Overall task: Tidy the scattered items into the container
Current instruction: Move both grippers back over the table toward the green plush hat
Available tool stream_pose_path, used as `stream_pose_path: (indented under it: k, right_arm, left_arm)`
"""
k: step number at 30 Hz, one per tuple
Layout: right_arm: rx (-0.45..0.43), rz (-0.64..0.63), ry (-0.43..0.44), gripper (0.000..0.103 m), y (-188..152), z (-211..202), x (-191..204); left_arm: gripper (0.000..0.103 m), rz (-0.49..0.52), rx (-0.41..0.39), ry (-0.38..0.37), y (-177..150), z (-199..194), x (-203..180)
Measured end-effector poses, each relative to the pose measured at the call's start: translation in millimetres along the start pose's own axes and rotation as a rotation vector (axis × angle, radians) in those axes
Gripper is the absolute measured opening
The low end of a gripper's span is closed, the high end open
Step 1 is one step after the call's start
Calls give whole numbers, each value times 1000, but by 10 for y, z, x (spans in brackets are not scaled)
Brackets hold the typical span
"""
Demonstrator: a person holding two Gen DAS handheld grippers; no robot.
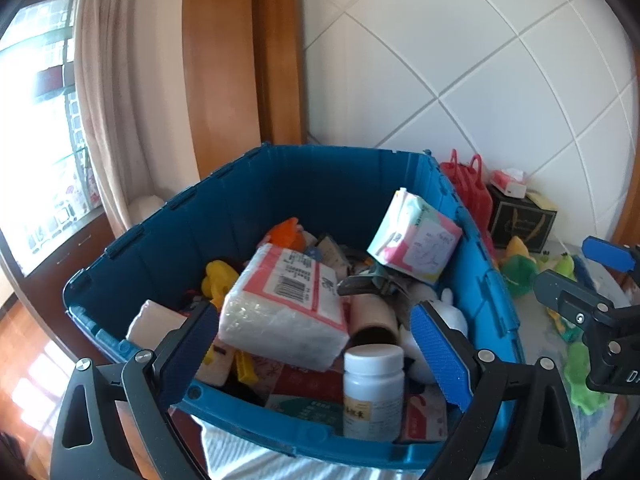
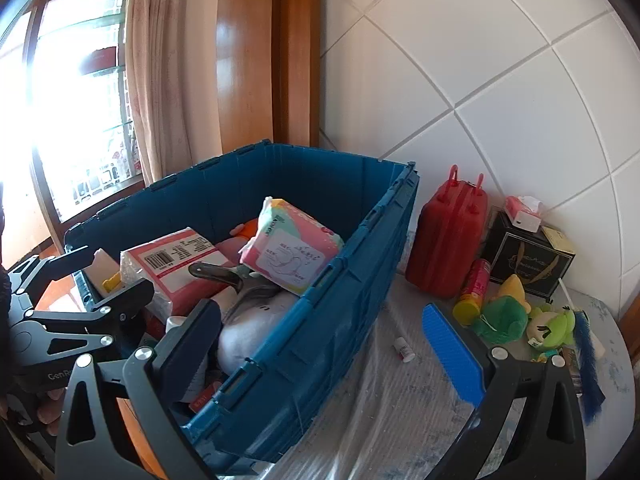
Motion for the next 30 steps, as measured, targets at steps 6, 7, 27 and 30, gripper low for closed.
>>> stream_pose_path:
  k: [6, 7, 27, 30]
  right_arm:
    - [-5, 34, -30, 103, -103, -170, -392]
    - [-7, 39, -33, 103, -122, -202, -470]
    - [24, 119, -102, 103, -898, -990, -2455]
    - [41, 151, -136, 103, -1043, -1092, -2720]
  left_arm:
    - [98, 35, -25, -30, 47, -116, -477]
    - [98, 41, -30, -35, 57, -141, -579]
    - [98, 140, 21, -124, -304, -353, -2839]
    - [98, 173, 30, -151, -335, -346, -3100]
Point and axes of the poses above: each gripper's, at about its wrist camera, not at the fingertips, and z roughly the way its jaws point, x to its left, y to its top, the point moved 6 cm from there along z, roughly the way its jaws point, and after that the axes turned 2 degrees about -x, right-handed, at the moved point
